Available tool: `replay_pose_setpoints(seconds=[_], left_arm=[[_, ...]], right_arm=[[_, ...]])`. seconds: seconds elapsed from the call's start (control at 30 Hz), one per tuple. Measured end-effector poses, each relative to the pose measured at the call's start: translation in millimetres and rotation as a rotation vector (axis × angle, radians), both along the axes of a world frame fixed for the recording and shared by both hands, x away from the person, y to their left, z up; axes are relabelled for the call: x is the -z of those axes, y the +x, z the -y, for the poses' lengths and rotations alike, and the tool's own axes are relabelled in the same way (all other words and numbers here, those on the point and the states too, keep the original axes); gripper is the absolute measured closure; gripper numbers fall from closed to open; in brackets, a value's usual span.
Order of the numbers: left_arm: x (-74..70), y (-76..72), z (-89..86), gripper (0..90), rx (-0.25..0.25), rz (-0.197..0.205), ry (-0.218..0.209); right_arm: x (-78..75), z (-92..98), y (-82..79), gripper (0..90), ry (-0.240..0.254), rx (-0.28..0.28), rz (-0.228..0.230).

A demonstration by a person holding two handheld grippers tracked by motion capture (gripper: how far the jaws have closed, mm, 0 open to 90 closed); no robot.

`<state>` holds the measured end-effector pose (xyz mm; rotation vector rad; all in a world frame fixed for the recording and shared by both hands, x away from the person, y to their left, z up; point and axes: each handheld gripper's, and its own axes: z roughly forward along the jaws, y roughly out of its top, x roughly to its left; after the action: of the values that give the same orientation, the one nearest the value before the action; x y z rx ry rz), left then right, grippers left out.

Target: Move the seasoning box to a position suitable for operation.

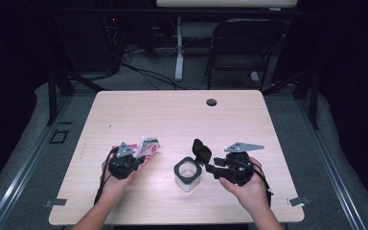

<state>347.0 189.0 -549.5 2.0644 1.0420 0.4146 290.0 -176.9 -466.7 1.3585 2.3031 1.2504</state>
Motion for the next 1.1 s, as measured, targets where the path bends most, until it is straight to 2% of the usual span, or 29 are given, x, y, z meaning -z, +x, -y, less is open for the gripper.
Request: replay_pose_setpoints(seconds=[0.2,0.5,0.63,0.7,1.0,1.1], left_arm=[[-6.5,-3.1,-9.5,90.0,0.002,0.006,-0.011],[-12.1,-5.8,-14.0,90.0,-0.009,0.012,-0.010],[-16.2,-6.7,-19.3,90.0,-0.012,0.017,-0.024],[-18.8,-7.7,-22.3,90.0,-0.020,0.024,-0.032],[-31.9,-10.3,-30.1,90.0,-0.026,0.064,-0.012],[-41.3,-10.6,-34.3,90.0,-0.028,0.086,0.000]], right_arm=[[0.3,-0.8,1.4,55.2,0.004,-0.003,0.001],[0.2,-2.6,2.9,55.1,0.003,-0.008,0.003],[0.3,-2.6,3.4,55.1,0.004,-0.010,0.002],[0.4,-2.8,3.5,55.1,0.003,-0.010,0.002],[1.1,-2.7,4.0,55.0,0.000,-0.005,-0.001],[1.2,-2.6,4.1,55.0,0.000,-0.003,-0.003]])
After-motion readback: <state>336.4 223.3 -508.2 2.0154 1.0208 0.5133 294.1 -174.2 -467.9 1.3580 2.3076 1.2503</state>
